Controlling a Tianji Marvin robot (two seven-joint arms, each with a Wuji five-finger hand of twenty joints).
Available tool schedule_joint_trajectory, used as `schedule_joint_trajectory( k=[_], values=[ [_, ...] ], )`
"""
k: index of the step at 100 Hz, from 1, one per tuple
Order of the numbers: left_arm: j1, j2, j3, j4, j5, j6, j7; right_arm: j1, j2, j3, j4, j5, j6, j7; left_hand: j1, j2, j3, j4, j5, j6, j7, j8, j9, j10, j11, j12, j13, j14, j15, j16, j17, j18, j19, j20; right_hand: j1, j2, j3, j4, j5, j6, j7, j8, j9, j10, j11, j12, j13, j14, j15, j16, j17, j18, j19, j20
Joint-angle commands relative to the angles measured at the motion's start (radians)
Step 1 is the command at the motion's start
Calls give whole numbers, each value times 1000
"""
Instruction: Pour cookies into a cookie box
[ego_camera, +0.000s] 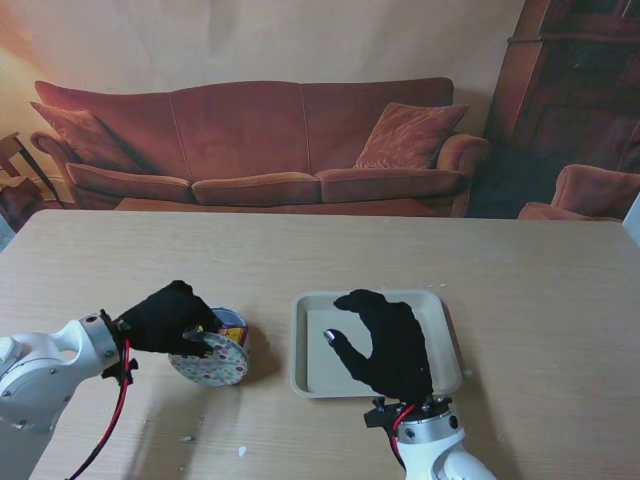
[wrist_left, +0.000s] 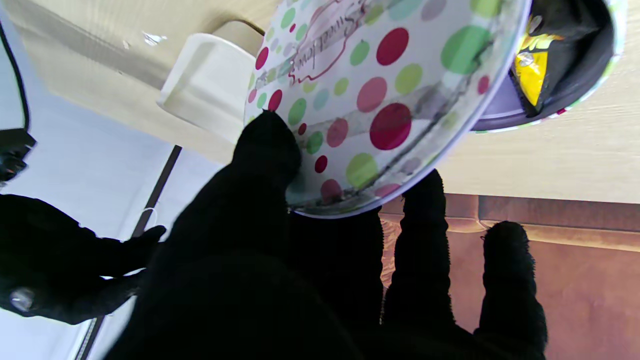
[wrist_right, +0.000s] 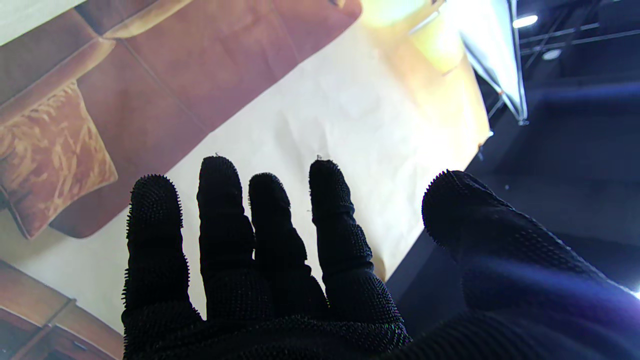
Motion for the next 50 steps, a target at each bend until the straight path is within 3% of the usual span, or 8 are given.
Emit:
schedule_joint_trajectory(
  k=[1,22,50],
  values=[
    [-19,-12,15,10,-4,24,-15,-5,-5,-4,-4,5,-6,22,14,6,56,-5,-24,11,31,15,18,-33,20,15,9,-6,11,2,-14,2,11,-5,9,22,-8,45,-39,9,-9,-9,-44,-13,-3,5,-18,-22,-13,-5,0,-5,0,11],
    [-87,-21,70,67,8,117,4,3,-4,-8,4,12,-10,42,16,21,49,-1,-50,24,41,41,-4,-24,36,24,-6,-1,9,6,-29,7,2,-12,10,23,-10,45,-45,11,-13,-11,-55,-13,-4,5,-26,-23,-17,-6,-1,-5,-1,12],
    [-168,-37,123,179,56,197,88,3,-3,-8,2,17,-10,54,19,13,57,1,-49,36,46,49,-8,-16,44,28,-13,11,18,14,-34,12,-4,-14,12,26,-13,46,-52,13,-16,-13,-64,-12,-2,5,-28,-20,-18,-6,-2,-4,-5,12]
  ],
)
